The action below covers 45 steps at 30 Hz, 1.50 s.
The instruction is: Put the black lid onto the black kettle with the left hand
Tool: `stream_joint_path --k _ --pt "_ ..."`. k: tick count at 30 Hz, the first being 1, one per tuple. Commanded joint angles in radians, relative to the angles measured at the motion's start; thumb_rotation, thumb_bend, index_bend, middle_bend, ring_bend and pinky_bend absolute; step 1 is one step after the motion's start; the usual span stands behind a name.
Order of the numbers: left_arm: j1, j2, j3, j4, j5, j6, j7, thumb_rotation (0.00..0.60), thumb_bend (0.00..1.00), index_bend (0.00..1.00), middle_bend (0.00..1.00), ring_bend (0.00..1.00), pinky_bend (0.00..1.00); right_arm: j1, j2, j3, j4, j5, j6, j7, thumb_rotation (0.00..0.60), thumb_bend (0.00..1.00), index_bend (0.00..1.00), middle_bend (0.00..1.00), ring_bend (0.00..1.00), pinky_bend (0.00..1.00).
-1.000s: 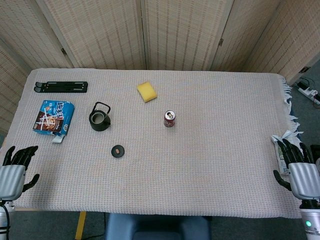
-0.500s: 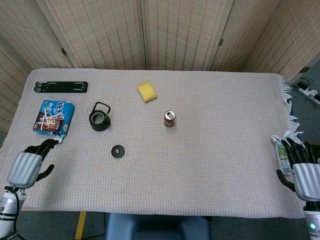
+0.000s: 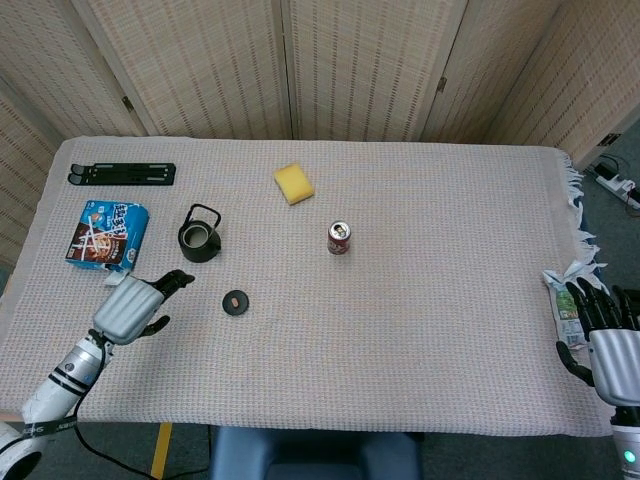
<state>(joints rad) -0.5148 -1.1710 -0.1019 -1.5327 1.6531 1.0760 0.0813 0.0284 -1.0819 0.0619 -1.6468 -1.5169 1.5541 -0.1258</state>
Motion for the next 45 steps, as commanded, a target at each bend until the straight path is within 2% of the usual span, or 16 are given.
stream_joint_path --k 1,10,19,45 --pt "-0.075 -0.039 -0.006 0.018 -0.032 -0.104 0.047 0.600 0.24 0.14 0.15 0.68 0.78 0.001 0.003 0.000 -0.004 -0.002 -0.001 -0.004 0.600 0.35 0.00 0.09 0.13 0.00" --pt "-0.163 -0.144 -0.016 0.094 -0.124 -0.225 0.113 0.600 0.24 0.13 0.13 0.69 0.78 0.002 0.008 0.002 -0.010 0.006 -0.010 -0.008 0.600 0.35 0.01 0.09 0.14 0.00" --pt "-0.207 -0.235 0.001 0.183 -0.213 -0.303 0.172 0.600 0.24 0.16 0.15 0.71 0.78 0.005 0.005 0.004 -0.003 0.015 -0.023 -0.003 0.600 0.35 0.01 0.09 0.14 0.00" --pt "-0.275 -0.372 0.012 0.282 -0.294 -0.317 0.225 0.600 0.24 0.24 0.22 0.74 0.78 -0.007 0.002 0.002 0.022 0.029 -0.023 0.027 0.600 0.35 0.01 0.09 0.15 0.00"
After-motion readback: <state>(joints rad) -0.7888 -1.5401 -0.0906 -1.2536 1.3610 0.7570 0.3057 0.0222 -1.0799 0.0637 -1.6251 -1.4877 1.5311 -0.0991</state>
